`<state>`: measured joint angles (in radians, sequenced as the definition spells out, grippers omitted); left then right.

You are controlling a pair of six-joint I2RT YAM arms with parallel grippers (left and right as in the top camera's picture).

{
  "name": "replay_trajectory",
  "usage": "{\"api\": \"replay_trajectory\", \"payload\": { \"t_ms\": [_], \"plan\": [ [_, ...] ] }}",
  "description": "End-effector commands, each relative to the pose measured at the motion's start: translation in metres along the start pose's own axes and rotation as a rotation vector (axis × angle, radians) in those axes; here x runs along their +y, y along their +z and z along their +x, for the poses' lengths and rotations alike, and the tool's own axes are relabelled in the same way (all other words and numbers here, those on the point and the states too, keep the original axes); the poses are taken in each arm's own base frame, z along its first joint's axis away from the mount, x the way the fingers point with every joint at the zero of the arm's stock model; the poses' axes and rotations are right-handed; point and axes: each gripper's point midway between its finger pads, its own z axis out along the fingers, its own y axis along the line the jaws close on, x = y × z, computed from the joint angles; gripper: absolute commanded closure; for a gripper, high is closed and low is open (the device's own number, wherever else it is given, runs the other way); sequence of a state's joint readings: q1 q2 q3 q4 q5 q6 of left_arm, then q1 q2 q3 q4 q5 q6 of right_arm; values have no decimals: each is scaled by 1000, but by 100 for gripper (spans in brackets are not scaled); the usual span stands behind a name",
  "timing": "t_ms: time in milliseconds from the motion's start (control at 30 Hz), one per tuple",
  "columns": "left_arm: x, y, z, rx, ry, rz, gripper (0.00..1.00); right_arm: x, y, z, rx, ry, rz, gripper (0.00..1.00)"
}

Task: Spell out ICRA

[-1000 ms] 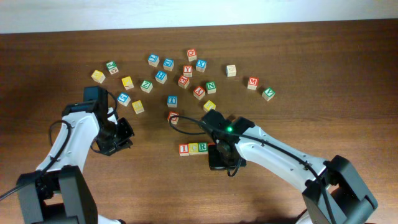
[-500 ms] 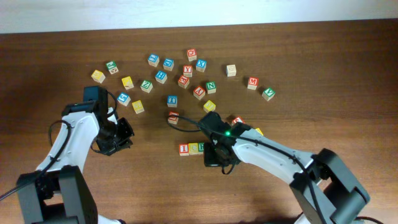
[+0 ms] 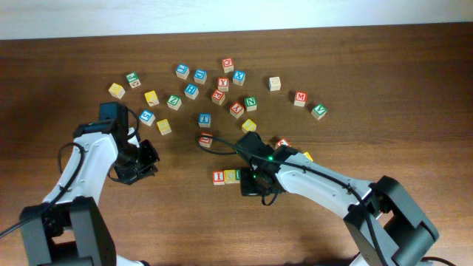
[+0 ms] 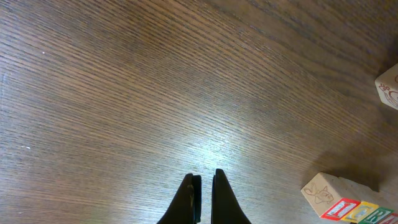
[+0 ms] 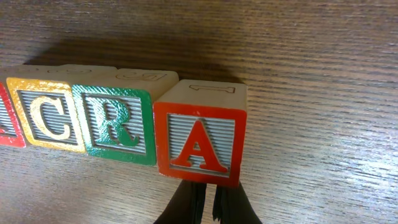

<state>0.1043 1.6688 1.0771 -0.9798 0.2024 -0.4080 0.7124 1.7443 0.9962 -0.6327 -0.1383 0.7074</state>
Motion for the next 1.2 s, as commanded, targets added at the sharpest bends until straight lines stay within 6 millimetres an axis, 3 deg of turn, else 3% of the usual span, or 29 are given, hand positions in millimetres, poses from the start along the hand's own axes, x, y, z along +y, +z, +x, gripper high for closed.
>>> {"api": "replay_trajectory", "payload": {
  "t_ms": [0, 1167],
  "plan": [
    [-3, -5, -2, -14, 6, 18, 99, -3, 5, 1, -1, 2, 19, 96],
    [-3, -5, -2, -15, 6, 18, 98, -4, 5, -4, -30, 0, 34, 96]
  ]
}}
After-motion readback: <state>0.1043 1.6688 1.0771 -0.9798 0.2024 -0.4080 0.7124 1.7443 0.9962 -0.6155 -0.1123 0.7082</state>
